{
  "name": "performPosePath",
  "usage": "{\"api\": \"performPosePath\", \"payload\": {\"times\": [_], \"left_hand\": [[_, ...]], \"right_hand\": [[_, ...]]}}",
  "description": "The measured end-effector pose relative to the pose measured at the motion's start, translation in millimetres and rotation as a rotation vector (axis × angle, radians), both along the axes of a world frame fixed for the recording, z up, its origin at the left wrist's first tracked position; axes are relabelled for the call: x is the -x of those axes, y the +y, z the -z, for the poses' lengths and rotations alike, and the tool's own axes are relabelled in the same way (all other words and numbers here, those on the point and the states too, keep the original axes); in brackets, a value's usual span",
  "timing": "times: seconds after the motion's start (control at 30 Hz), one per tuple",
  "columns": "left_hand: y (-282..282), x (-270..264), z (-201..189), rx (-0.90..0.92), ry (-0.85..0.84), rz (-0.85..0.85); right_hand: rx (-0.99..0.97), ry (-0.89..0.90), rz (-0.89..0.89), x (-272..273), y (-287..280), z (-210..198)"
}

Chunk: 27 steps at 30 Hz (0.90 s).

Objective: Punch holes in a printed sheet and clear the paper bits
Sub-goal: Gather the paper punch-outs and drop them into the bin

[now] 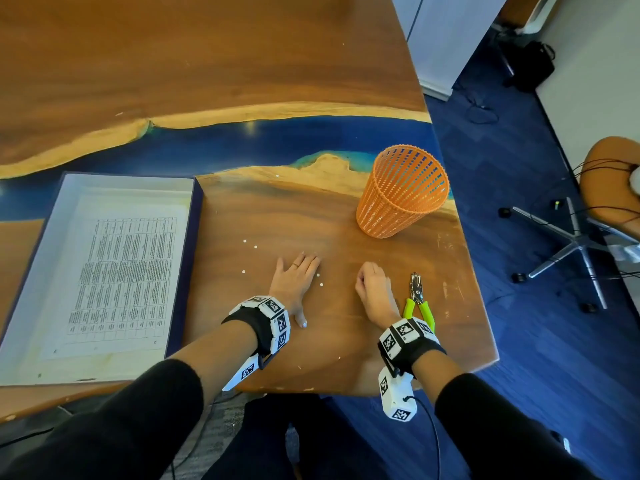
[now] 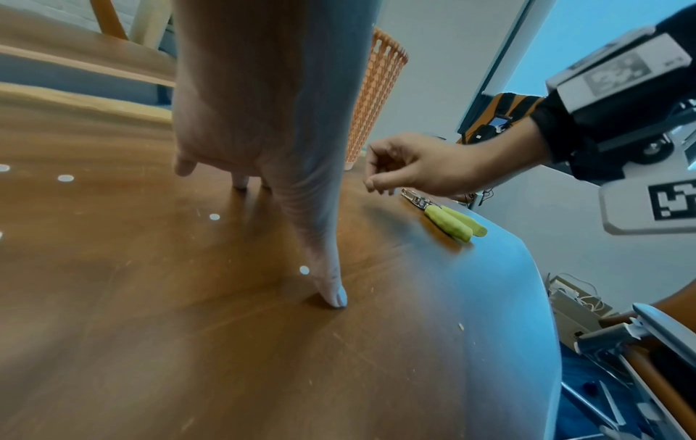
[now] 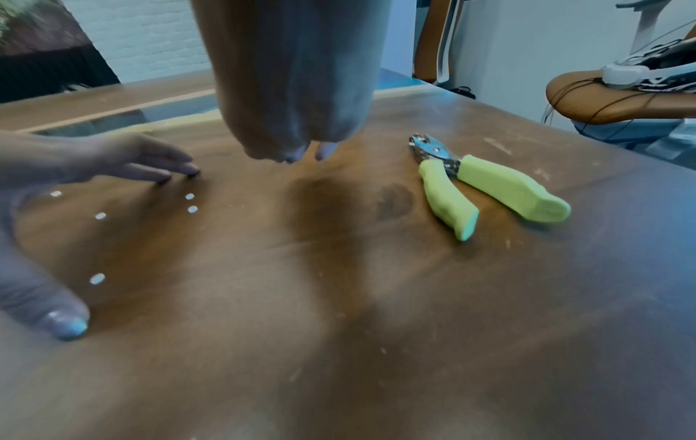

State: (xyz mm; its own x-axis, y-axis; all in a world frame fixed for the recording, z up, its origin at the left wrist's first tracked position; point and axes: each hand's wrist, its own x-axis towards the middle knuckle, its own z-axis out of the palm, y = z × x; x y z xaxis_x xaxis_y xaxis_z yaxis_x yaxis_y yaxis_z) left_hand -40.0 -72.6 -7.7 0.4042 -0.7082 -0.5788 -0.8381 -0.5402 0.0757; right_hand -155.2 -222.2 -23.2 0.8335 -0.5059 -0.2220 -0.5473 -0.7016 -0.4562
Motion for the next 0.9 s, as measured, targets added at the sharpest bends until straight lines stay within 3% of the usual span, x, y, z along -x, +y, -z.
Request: {"api": "performPosePath", "payload": {"times": [0.27,0.47,0.63,0.9], "left_hand": [[-3.8,-19.3,-15.7,0.029,0.099,-0.011],[4.2,-30.3,-21.6,-0.015,0.103,-0.011],[8.1,-34.0,-28.7,-0.063,0.063,0.028],[7.6,-32.6,-30.2,-0.098,0.092,0.022]], "right_hand": [[-0.017,-0.347,-0.215,-49.5,-10.9,-67.5],[0.12,-0.559,-0.164,-85.9,-59.3,-143.9],[0.135,-0.459,-0.006,-96.4,-105.0,-166.9],[0.124,-0.24,0.036,-96.4,-118.4,-166.5]]}}
